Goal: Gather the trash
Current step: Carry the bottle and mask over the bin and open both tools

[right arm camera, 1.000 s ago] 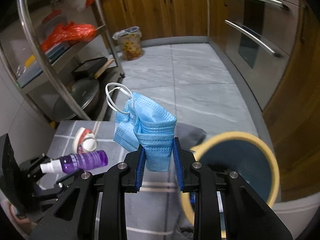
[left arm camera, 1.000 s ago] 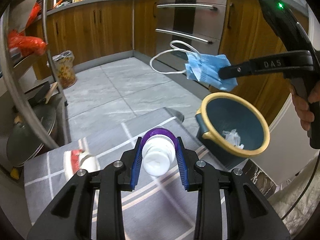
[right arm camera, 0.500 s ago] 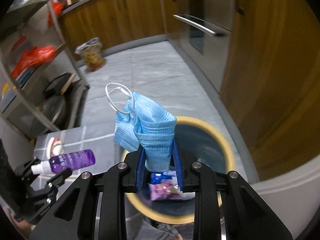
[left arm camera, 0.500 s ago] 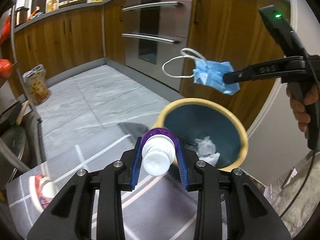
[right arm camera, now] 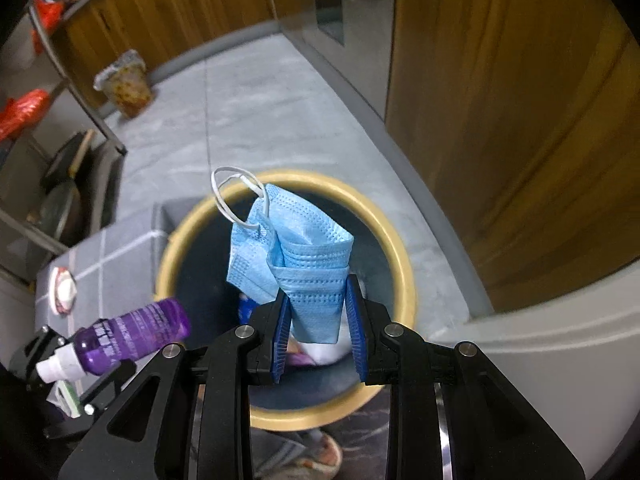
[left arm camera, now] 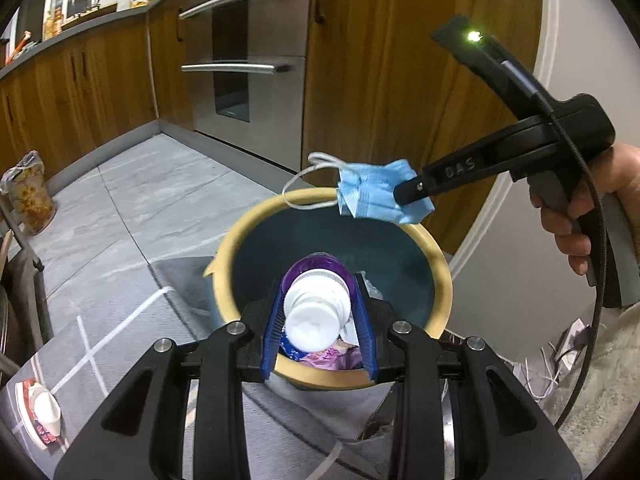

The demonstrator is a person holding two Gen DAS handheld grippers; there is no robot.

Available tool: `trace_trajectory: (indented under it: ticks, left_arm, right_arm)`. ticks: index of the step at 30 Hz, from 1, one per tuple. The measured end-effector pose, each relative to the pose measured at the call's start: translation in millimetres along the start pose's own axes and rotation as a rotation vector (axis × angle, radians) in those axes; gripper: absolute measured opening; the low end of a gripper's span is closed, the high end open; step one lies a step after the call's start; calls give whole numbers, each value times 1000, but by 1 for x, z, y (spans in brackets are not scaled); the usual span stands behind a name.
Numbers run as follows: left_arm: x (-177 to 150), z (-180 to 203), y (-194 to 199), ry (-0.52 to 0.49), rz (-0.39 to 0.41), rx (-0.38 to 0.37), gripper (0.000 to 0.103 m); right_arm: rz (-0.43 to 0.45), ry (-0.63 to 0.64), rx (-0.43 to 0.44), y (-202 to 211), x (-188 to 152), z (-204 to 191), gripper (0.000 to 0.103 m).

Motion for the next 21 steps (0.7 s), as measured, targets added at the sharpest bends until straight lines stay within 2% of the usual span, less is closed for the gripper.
trace_trajectory:
  ticks: [5,11,21]
  left_arm:
    - [-4,13,-16,-36,-29,-6,32]
    - [0,19,-28,-66,-37,8,32]
    - [-5,7,-41,-45,-56,28,34]
  right_arm:
    - [-42,6,-28,-14,-3,4,28]
    - [-49,2,-30,-20,-3,6,29]
    - [-42,-7,-37,-22,-3,18,30]
Point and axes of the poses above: each gripper's, at about its wrist camera, not at the fingertips, and y roughly against the way its jaws point, z to its right, x to its top, the point moved 8 cm from there along -y, roughly the way its jaws point, and after that the axes turned 3 degrees about -z, right-handed, at the moved point
